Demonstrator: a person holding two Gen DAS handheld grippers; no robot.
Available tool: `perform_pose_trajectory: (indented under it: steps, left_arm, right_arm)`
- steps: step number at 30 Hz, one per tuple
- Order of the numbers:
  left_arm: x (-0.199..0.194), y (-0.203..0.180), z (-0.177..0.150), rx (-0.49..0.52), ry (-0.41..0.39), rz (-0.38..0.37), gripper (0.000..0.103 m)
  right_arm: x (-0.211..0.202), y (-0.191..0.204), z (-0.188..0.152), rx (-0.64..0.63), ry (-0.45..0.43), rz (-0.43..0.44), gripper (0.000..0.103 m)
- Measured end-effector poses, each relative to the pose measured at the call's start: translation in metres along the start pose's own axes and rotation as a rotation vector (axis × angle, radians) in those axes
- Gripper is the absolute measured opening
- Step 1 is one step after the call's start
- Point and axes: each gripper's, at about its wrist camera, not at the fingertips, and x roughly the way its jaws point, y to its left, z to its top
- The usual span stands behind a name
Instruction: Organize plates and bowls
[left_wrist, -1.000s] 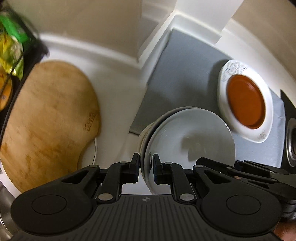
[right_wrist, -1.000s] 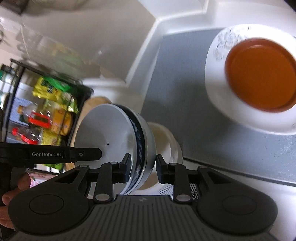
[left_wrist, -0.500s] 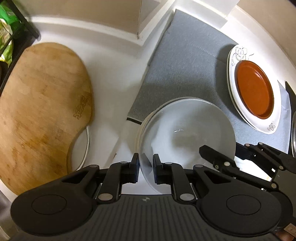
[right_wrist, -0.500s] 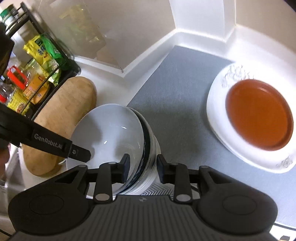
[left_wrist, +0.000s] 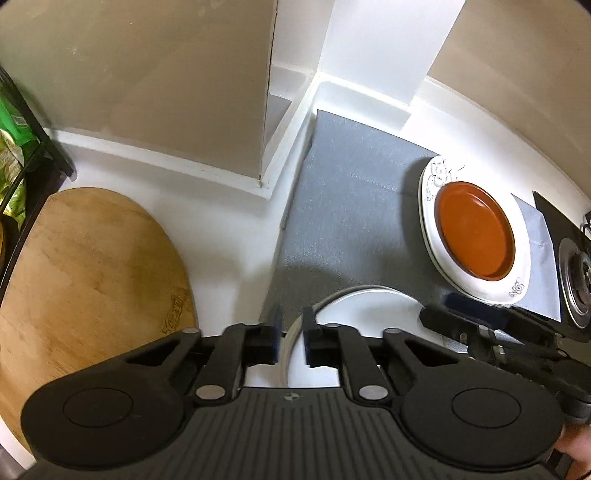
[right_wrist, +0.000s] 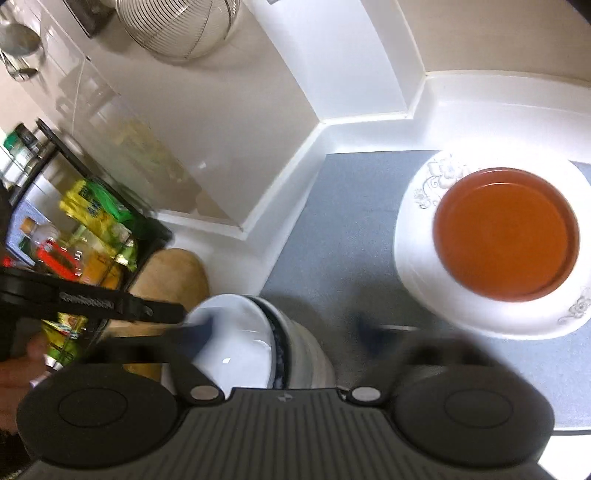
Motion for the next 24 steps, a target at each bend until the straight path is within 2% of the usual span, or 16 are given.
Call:
perform_pose_trajectory:
  steps: [2,5,8,11,14,17,18,22,24]
  left_arm:
    - [0.002,0.002,0.000,0.002,0.003,-0.011,0.008]
    - [0.008,0.003,-0.005,0.023,0.007,0.006,0.006]
    - [0.016,0.009,-0.013,-0.008,0.017,-0.009,0.003]
    - [0.022,0.014,-0.018,-0.049,0.045,-0.007,0.003]
    - [0.015,0.024,-0.023,-0.121,0.048,-0.041,0.003]
    - [-0.002,0.026,-0.026,-0.123,-0.035,-0.089,0.003]
    - [-0.005,0.026,-0.028,-0.111,-0.069,-0.127,0.003]
    - [-0.001,0.031,-0.028,-0.144,-0.079,-0.257,0.003]
    - [0.004,0.029,-0.027,-0.138,-0.081,-0.269,0.003]
  right_arm:
    - [0.003,-0.003,0.002,0.017,0.019,0.032,0.032]
    - [0.011,0.005,-0.001,-0.010,0.037,0.010,0.028]
    - [0.019,0.005,-0.006,-0.011,0.073,-0.002,0.024]
    - [0.019,-0.001,-0.010,0.032,0.071,0.013,0.024]
    - [0.015,-0.006,-0.011,0.062,0.072,0.031,0.025]
    - [0.006,-0.002,-0.009,0.028,0.056,0.027,0.023]
    - [0.004,0.000,-0.007,0.010,0.051,0.032,0.023]
    - [0.007,0.001,-0.003,-0.012,0.046,0.049,0.017]
    - [0.009,0.003,-0.002,-0.030,0.042,0.041,0.017]
